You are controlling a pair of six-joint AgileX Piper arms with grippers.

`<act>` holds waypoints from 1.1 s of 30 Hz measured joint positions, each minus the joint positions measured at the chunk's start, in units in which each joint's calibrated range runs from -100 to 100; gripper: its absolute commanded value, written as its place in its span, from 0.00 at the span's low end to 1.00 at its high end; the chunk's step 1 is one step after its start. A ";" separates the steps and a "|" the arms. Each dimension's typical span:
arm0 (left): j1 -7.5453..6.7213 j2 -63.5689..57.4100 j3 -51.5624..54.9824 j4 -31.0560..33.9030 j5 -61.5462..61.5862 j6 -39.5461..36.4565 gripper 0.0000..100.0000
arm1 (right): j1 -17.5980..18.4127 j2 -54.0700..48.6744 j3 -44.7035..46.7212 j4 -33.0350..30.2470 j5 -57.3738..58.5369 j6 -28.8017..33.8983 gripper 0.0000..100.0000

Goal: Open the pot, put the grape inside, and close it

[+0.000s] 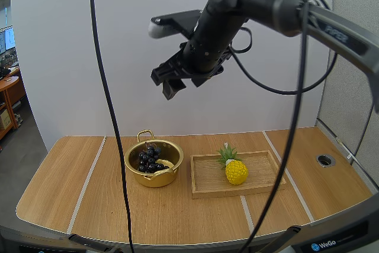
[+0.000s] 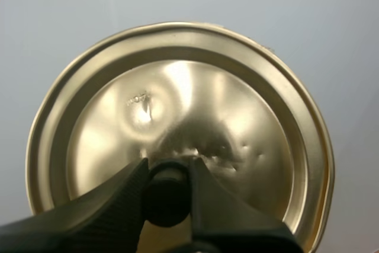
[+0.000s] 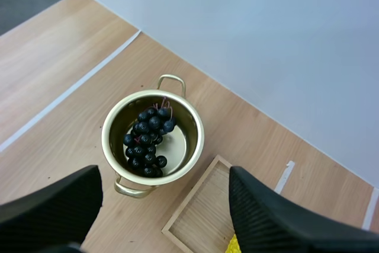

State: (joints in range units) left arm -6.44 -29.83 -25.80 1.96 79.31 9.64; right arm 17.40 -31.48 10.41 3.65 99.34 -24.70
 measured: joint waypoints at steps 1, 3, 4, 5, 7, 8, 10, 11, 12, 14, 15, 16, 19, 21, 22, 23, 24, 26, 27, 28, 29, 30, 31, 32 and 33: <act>0.00 0.00 0.00 0.00 0.00 0.00 0.00 | 0.00 -0.40 0.00 -0.11 0.00 0.19 0.86; 0.00 0.00 0.00 0.00 0.00 0.00 0.00 | 0.00 -3.10 0.00 -0.56 0.00 1.20 0.75; 0.00 0.00 0.00 0.00 0.00 0.00 0.00 | 0.00 -6.79 0.97 -1.51 0.00 2.19 0.70; 0.00 0.00 0.00 0.00 0.00 0.00 0.00 | 0.00 -7.75 1.80 -1.98 0.18 2.63 0.66; 0.00 0.00 0.00 0.00 0.00 0.00 0.00 | 0.00 -10.11 3.21 -3.09 0.37 3.07 0.60; 0.00 0.00 0.00 0.00 0.00 0.00 0.00 | 0.00 -11.11 3.52 -3.65 0.57 3.45 0.55; 0.00 0.00 0.00 0.00 0.00 0.00 0.00 | 0.00 -12.06 4.17 -3.97 0.57 3.79 0.35; 0.00 0.00 0.00 0.00 0.00 0.00 0.00 | 0.00 -13.77 4.98 -4.53 0.57 4.34 0.22; 0.00 0.00 0.00 0.00 0.00 0.00 0.00 | 0.00 -15.12 5.94 -4.64 0.57 4.90 0.04; 0.00 0.00 0.00 0.00 0.00 0.00 0.00 | 0.00 -17.13 7.09 -4.75 0.66 5.25 0.00; 0.00 0.00 0.00 0.00 0.00 0.00 0.00 | 0.00 -17.36 7.22 -4.76 0.66 5.25 0.00; 0.00 0.00 0.00 0.00 0.00 0.00 0.00 | 0.00 -18.55 7.70 -4.76 0.66 5.47 0.00; 0.00 0.00 0.00 0.00 0.00 0.00 0.00 | 0.00 -20.90 9.03 -5.07 0.66 6.06 0.00; 0.00 0.00 0.00 0.00 0.00 0.00 0.00 | 0.00 -21.98 9.58 -5.50 0.66 6.75 0.00; 0.00 0.00 0.00 0.00 0.00 0.00 0.00 | 0.00 -22.18 9.59 -5.51 0.66 7.09 0.00; 0.00 0.00 0.00 0.00 0.00 0.00 0.00 | 0.00 -23.47 10.01 -6.19 0.66 8.75 0.00; 0.00 0.00 0.00 0.00 0.00 0.00 0.00 | 0.00 -23.72 10.16 -6.27 0.66 9.46 0.00; 0.00 0.00 0.00 0.00 0.00 0.00 0.00 | 0.00 -24.86 10.30 -6.40 0.66 10.68 0.00; 0.00 0.00 0.00 0.00 0.00 0.00 0.00 | 0.00 -25.26 10.30 -6.40 0.66 11.00 0.00; 0.00 0.00 0.00 0.00 0.00 0.00 0.00 | 0.00 -25.74 10.30 -6.40 0.66 11.22 0.00; 0.00 0.00 0.00 0.00 0.00 0.00 0.00 | 0.00 -26.21 10.30 -6.40 0.66 11.66 0.00; 0.00 0.00 0.00 0.00 0.00 0.00 0.00 | -0.07 -27.43 10.30 -6.40 0.66 11.66 0.00; 0.00 0.00 0.00 0.00 0.00 0.00 0.00 | -1.21 -29.77 10.30 -6.56 0.66 11.93 0.00; 0.00 0.00 0.00 0.00 0.00 0.00 0.00 | -1.21 -29.77 10.30 -6.56 0.66 11.93 0.00; 0.00 0.00 0.00 0.00 0.00 0.00 0.00 | -1.93 -30.75 10.30 -6.56 0.66 11.93 0.00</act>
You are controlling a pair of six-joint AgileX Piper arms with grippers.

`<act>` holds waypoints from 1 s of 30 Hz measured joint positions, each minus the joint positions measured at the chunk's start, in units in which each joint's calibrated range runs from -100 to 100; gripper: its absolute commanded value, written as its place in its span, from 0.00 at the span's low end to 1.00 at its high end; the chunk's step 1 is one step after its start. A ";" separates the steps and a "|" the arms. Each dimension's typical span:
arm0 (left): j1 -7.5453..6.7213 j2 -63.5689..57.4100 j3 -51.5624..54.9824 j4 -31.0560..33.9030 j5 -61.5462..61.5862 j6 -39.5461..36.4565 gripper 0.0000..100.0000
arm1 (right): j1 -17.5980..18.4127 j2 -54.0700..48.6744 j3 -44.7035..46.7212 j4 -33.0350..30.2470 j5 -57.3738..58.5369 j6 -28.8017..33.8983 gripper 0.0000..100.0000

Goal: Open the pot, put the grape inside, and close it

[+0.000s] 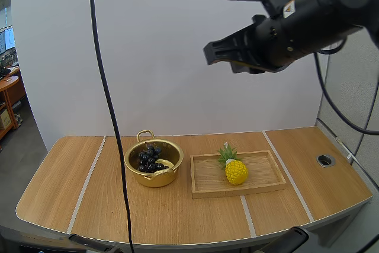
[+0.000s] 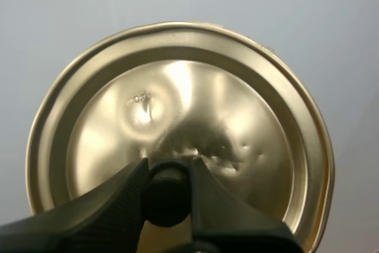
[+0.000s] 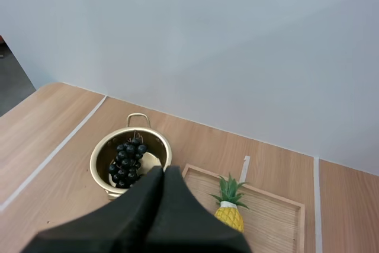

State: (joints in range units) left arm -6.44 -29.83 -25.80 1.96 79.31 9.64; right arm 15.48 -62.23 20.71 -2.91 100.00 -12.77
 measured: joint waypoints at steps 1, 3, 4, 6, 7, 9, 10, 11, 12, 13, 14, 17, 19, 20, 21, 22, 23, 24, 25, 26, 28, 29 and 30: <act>0.00 0.00 0.00 0.00 0.00 0.00 0.00 | -0.32 -0.44 0.00 0.14 0.00 0.00 0.00; 0.00 0.00 0.00 0.00 -0.16 0.00 0.00 | -2.09 -3.85 0.00 2.31 0.00 0.00 0.00; 0.00 0.00 0.00 0.00 -0.16 0.00 0.00 | -2.62 -5.05 1.56 5.23 0.00 -0.27 0.00; 0.00 0.00 0.00 0.00 -0.16 0.00 0.00 | -2.84 -5.53 2.20 6.17 0.00 -0.27 0.00; 0.00 0.00 0.00 0.00 -0.16 0.00 0.00 | -2.94 -5.80 2.68 6.60 0.00 -0.27 0.00; 0.00 0.00 0.00 0.00 -0.16 0.00 0.00 | -3.20 -6.79 5.60 8.43 0.00 -0.27 0.00; 0.00 0.00 0.00 0.00 -0.16 0.00 0.00 | -3.21 -7.57 7.51 9.02 0.00 -0.27 0.00; 0.00 0.00 0.00 0.00 -0.16 0.00 0.00 | -3.28 -8.55 12.02 9.50 0.00 -0.27 0.00; 0.00 0.00 0.00 0.00 -0.16 0.00 0.00 | -3.28 -8.68 12.82 9.50 0.00 -0.27 0.00; 0.00 0.00 0.00 0.00 -0.16 0.00 0.00 | -3.28 -9.30 16.06 9.60 0.00 -0.87 0.00; 0.00 0.00 0.00 0.00 -0.16 0.00 0.00 | -3.28 -9.32 16.75 9.60 0.00 -0.99 0.00; 0.00 0.00 0.00 0.00 -0.16 0.00 0.00 | -3.28 -10.44 20.84 9.60 0.00 -1.46 0.00; 0.00 0.00 0.00 0.00 -0.20 0.00 0.00 | -3.28 -10.93 22.04 9.60 0.00 -1.46 0.00; 0.00 0.00 0.00 0.00 -0.20 0.00 0.00 | -3.28 -11.72 25.93 9.60 0.00 -1.97 0.00; 0.00 0.00 0.00 0.00 -0.20 0.00 0.00 | -3.28 -11.87 27.01 9.60 0.00 -2.20 0.00; 0.00 0.00 0.00 0.00 -0.20 0.00 0.00 | -3.28 -11.87 29.43 9.60 0.00 -2.65 0.00; 0.00 0.00 0.00 0.00 -0.20 0.00 0.00 | -3.28 -11.87 29.71 9.65 0.00 -2.65 0.00; 0.00 0.00 0.00 0.00 -0.20 0.00 0.00 | -3.28 -11.87 29.89 9.75 0.00 -2.65 0.00; 0.00 0.00 0.00 0.00 -0.20 0.00 0.00 | -3.28 -11.87 30.26 9.75 0.00 -2.65 0.00; 0.00 0.00 0.00 0.00 -0.20 0.00 0.00 | -3.28 -11.87 30.51 9.75 0.00 -2.65 0.00; 0.00 0.00 0.00 0.00 -0.20 0.00 0.00 | -3.28 -11.87 30.57 9.75 0.00 -2.65 0.00; 0.00 0.00 0.00 0.00 -0.20 0.00 0.00 | -3.28 -11.87 30.63 9.75 0.00 -2.65 0.00; 0.00 0.00 0.00 0.00 -0.20 0.00 0.00 | -3.28 -11.87 30.63 9.75 0.00 -2.65 0.00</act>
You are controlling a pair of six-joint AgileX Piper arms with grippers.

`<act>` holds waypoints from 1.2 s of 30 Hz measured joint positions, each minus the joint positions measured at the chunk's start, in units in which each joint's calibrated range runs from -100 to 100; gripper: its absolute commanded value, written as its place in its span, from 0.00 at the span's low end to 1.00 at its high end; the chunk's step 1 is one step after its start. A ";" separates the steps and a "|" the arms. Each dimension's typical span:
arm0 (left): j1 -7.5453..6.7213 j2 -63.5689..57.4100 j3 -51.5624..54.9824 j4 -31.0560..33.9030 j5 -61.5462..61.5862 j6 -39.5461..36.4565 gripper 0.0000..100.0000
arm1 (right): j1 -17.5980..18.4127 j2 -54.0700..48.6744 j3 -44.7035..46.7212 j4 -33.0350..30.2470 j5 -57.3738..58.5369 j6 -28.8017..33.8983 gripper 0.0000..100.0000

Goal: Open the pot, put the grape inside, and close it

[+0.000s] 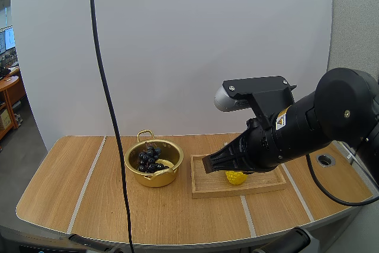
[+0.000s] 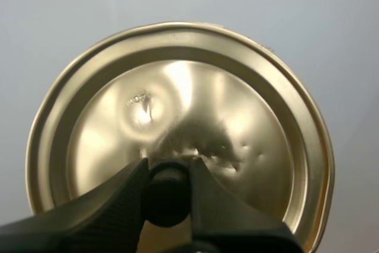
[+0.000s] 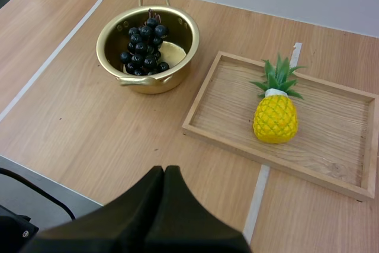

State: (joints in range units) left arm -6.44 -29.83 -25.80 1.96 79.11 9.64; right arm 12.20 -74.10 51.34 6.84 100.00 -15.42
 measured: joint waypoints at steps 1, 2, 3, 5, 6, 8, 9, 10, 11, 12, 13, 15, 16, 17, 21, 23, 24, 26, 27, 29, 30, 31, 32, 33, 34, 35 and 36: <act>0.00 0.00 0.00 0.00 0.00 0.00 0.00 | 0.00 0.00 0.00 0.00 0.00 0.00 0.00; 0.00 0.00 0.00 0.00 0.00 0.00 0.00 | 0.00 0.00 0.00 0.00 0.00 0.00 0.00; 0.00 0.00 0.00 0.00 0.00 0.00 0.00 | 0.00 0.00 0.00 0.00 0.00 0.00 0.00; 0.00 0.00 0.00 0.00 0.00 0.00 0.00 | 0.00 0.00 0.00 0.00 0.00 0.00 0.00; 0.00 0.00 0.00 0.00 -0.16 0.00 0.00 | 0.00 0.00 0.00 0.00 0.00 0.00 0.00; 0.00 0.00 0.00 0.00 -0.16 0.00 0.00 | 0.00 0.00 0.00 0.00 0.00 0.00 0.00; 0.00 0.00 0.00 0.00 -0.16 0.00 0.00 | 0.00 0.00 0.00 0.00 0.00 0.00 0.00; 0.00 0.00 0.00 0.00 0.21 0.00 0.00 | 0.00 0.00 0.00 0.00 0.00 0.00 0.00; 0.00 0.00 0.00 0.00 0.21 0.00 0.00 | 0.00 0.00 0.00 0.00 0.00 0.00 0.00; 0.00 0.00 0.00 0.00 0.21 0.00 0.00 | 0.00 0.00 0.00 0.00 0.00 0.00 0.00; 0.00 0.00 0.00 0.00 0.21 0.00 0.00 | 0.00 0.00 0.00 0.12 0.00 0.00 0.00; 0.00 0.00 0.00 0.00 0.21 0.00 0.00 | 0.00 0.00 0.00 0.12 0.00 0.00 0.00; 0.00 0.00 0.00 0.00 0.21 0.00 0.00 | 0.00 0.00 0.00 0.23 0.00 0.00 0.00; 0.00 0.00 0.00 0.00 0.21 0.00 0.00 | 0.00 0.00 0.00 0.23 0.00 0.00 0.00; 0.00 0.00 0.00 0.00 0.36 0.00 0.00 | 0.00 0.00 0.00 0.47 0.00 0.00 0.00; 0.00 0.00 0.00 0.00 0.55 0.00 0.00 | 0.00 0.00 0.00 0.47 0.00 0.00 0.00; 0.00 0.00 0.00 0.00 0.70 0.00 0.00 | 0.00 0.00 0.00 0.47 0.00 0.00 0.00; 0.00 0.00 0.00 0.00 0.88 0.00 0.00 | 0.00 0.00 0.00 0.47 -0.51 0.00 0.00; 0.00 0.00 0.00 0.00 0.88 0.00 0.00 | 0.00 0.00 0.00 0.47 -1.15 0.00 0.00; 0.00 0.00 0.00 0.00 0.88 0.00 0.00 | 0.00 0.00 0.00 0.47 -2.21 0.00 0.00; 0.00 0.00 0.00 0.00 0.88 0.00 0.00 | 0.00 0.00 0.00 0.47 -2.60 0.00 0.00; 0.00 0.00 0.00 0.00 0.88 0.00 0.00 | 0.00 0.00 0.00 0.47 -2.97 0.00 0.00; 0.00 0.00 0.00 0.00 1.02 0.00 0.00 | 0.00 0.00 0.00 0.47 -3.21 0.00 0.00; 0.00 0.00 0.00 0.00 1.02 0.00 0.00 | 0.00 0.00 0.00 0.47 -3.35 0.00 0.00; 0.00 0.00 0.00 0.00 1.02 0.00 0.00 | 0.00 0.00 0.00 0.47 -3.35 0.00 0.00; 0.00 0.00 0.00 0.00 1.02 0.00 0.00 | 0.00 0.00 0.00 0.47 -3.53 0.00 0.00; 0.00 0.00 0.00 0.00 1.02 0.00 0.00 | 0.00 0.00 0.00 0.47 -3.72 0.00 0.00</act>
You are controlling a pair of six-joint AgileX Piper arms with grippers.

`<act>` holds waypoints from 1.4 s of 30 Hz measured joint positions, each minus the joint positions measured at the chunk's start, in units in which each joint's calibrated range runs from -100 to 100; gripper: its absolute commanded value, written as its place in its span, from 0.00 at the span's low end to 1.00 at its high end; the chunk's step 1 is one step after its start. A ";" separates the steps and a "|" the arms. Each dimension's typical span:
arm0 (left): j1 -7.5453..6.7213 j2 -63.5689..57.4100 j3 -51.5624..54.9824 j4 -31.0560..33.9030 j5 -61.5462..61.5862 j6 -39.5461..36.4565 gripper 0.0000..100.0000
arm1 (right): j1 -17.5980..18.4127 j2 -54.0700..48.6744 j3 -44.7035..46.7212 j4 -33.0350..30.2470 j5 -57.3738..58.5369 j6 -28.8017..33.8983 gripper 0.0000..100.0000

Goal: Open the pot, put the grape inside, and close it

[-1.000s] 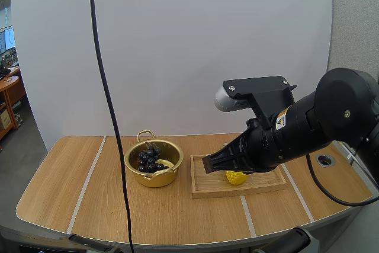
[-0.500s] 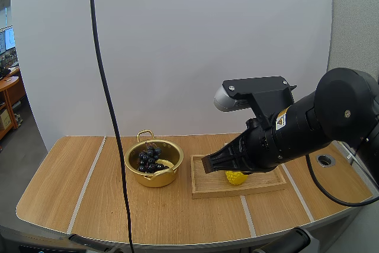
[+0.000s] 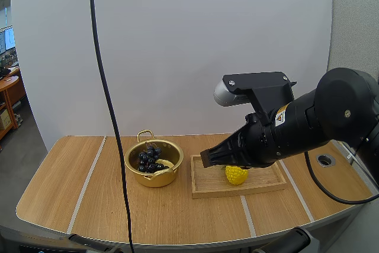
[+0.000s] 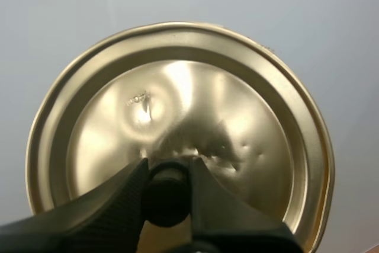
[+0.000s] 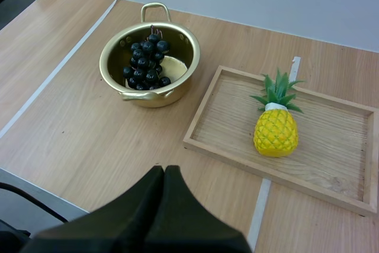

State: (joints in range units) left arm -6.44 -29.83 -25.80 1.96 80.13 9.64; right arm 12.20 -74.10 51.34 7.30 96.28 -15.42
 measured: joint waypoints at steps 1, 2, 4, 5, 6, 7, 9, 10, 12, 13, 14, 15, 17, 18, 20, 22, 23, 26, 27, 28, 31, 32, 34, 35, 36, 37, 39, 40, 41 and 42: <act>0.00 0.00 0.00 0.00 0.23 0.00 0.00 | 0.00 0.00 0.00 0.00 -0.21 0.00 0.00; 0.00 0.00 0.00 0.00 0.63 0.00 0.00 | 0.00 0.00 0.00 0.00 -0.85 0.00 0.00; 0.00 0.00 0.00 0.00 1.24 0.00 0.00 | 0.00 0.00 0.00 0.00 -1.82 0.00 0.00; 0.00 0.00 0.00 0.00 1.70 0.00 0.00 | 0.00 0.00 0.00 0.00 -2.22 0.00 0.00; 0.00 0.00 0.00 0.00 1.92 0.00 0.00 | 0.00 0.00 0.00 0.00 -2.22 0.00 0.00; 0.00 0.00 0.00 0.00 2.38 0.00 0.00 | 0.00 0.00 0.00 0.00 -2.37 0.00 0.00; 0.00 0.00 0.00 0.00 3.15 0.00 0.00 | 0.00 0.00 0.00 0.00 -2.37 0.00 0.00; 0.00 0.00 0.00 0.00 3.51 0.00 0.00 | 0.00 0.00 0.00 0.00 -2.37 0.00 0.00; 0.00 0.00 0.00 0.00 4.59 0.00 0.00 | 0.00 0.00 0.00 0.00 -2.54 0.00 0.00; 0.00 0.00 0.00 0.00 5.37 0.00 0.00 | 0.00 0.00 0.00 0.00 -2.54 0.00 0.00; 0.00 0.00 0.00 0.00 6.43 0.00 0.00 | 0.00 0.00 0.00 0.00 -2.72 0.00 0.00; 0.00 0.00 0.00 0.00 7.81 0.00 0.00 | 0.00 0.00 0.00 0.00 -2.72 0.00 0.00; 0.00 0.00 0.00 0.00 10.87 0.00 0.00 | 0.00 0.00 0.00 0.00 -2.72 0.00 0.00; 0.00 0.00 0.00 0.00 12.77 0.00 0.00 | 0.00 0.00 0.00 0.00 -2.72 0.00 0.00; 0.00 0.00 0.00 0.00 16.34 0.21 0.00 | 0.00 0.00 0.00 0.00 -2.72 0.00 0.00; 0.00 0.00 0.32 0.00 18.54 0.91 0.00 | 0.00 0.00 0.00 0.00 -2.72 0.00 0.00; 0.00 0.00 0.84 0.00 19.20 1.13 0.00 | 0.00 0.00 0.00 0.00 -2.72 0.00 0.00; 0.00 0.00 2.78 0.00 19.87 2.43 0.00 | 0.00 0.00 0.00 0.00 -2.72 0.00 0.00; 0.00 0.00 3.69 -0.26 19.87 3.07 0.00 | 0.00 0.00 0.00 0.00 -2.72 0.00 0.00; 0.00 0.00 4.22 -0.53 19.87 3.29 0.00 | 0.00 0.00 0.00 0.00 -2.72 0.00 0.00; 0.00 0.00 7.72 -1.96 19.87 4.30 0.00 | 0.00 0.00 0.00 0.00 -2.72 0.00 0.00; 0.00 0.00 8.37 -2.27 19.87 4.41 0.00 | 0.00 0.00 0.00 0.00 -2.72 0.00 0.00; 0.00 0.00 10.10 -2.87 19.87 4.86 0.00 | 0.00 0.00 0.00 0.00 -2.72 0.00 0.00; 0.00 0.00 11.61 -3.39 19.87 4.95 0.00 | 0.00 0.00 0.00 0.00 -2.72 0.00 0.00; 0.00 0.00 13.20 -3.55 19.87 5.22 0.00 | 0.00 0.00 0.00 0.00 -2.72 0.00 0.00; 0.00 0.00 14.08 -3.68 19.87 5.35 0.00 | 0.00 0.00 0.00 0.00 -2.72 0.00 0.00; 0.00 0.00 16.52 -3.80 19.87 5.55 0.00 | 0.00 0.00 0.00 -0.86 -2.89 0.00 0.00; 0.00 0.00 17.93 -3.80 19.87 5.57 0.00 | 0.00 0.00 0.00 -1.63 -2.89 0.00 0.00; 0.00 0.00 20.42 -3.80 19.87 6.13 0.00 | 0.00 0.00 0.00 -2.36 -2.89 0.00 0.00; 0.00 0.00 22.42 -3.80 19.87 6.35 0.00 | 0.00 0.00 0.00 -3.01 -2.89 0.00 0.00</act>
State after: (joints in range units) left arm -6.44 -29.83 -3.38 -1.84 100.00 15.99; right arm 12.20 -74.10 51.34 4.29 93.39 -15.42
